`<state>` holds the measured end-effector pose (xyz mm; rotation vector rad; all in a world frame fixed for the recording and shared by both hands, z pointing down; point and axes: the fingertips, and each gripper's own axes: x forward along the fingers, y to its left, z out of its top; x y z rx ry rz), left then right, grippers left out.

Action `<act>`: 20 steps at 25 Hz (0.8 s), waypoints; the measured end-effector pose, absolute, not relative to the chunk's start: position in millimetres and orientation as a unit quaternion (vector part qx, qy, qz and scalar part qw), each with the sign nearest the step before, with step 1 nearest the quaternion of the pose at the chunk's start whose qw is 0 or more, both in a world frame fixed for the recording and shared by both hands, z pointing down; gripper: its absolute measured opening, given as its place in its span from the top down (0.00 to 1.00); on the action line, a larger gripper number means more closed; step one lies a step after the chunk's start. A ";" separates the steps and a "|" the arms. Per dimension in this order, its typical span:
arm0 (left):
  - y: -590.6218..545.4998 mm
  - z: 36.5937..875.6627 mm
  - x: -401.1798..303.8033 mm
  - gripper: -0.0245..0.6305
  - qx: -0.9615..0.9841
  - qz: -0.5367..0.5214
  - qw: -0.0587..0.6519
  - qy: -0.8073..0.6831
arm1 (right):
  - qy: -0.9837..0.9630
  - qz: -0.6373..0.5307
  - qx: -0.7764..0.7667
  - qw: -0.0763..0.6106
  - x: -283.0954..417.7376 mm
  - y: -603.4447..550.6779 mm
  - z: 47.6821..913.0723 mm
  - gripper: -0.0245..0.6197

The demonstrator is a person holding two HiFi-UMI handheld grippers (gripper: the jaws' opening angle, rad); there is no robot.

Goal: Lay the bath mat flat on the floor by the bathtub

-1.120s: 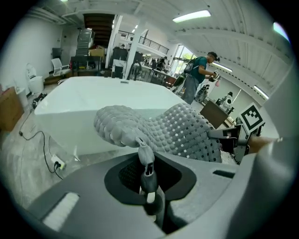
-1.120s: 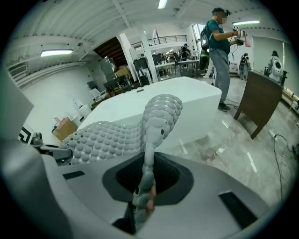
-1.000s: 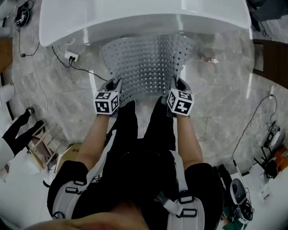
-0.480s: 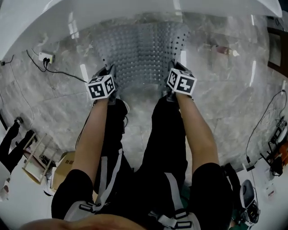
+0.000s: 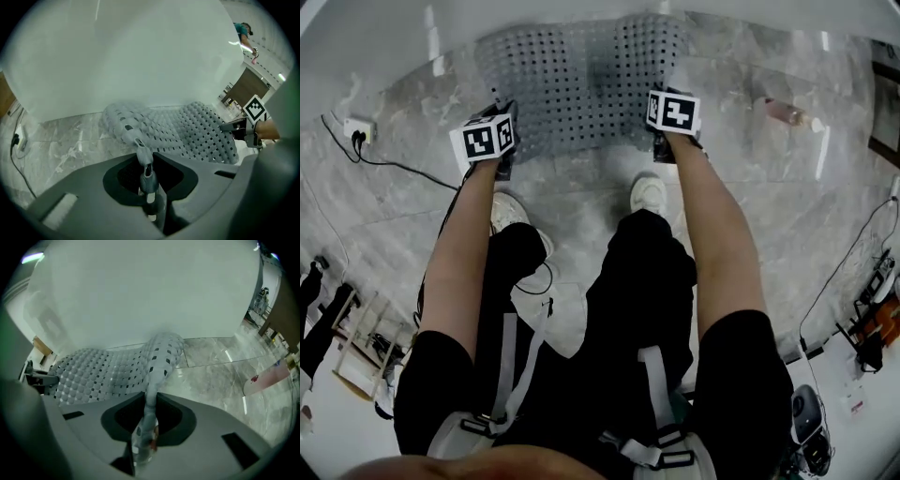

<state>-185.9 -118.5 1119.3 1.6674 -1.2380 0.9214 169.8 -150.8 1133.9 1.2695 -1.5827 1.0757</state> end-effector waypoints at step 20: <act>-89.9 866.3 -193.1 0.96 0.646 0.326 0.420 -0.548 | -0.668 0.429 0.500 0.346 114.6 -114.4 870.0 0.95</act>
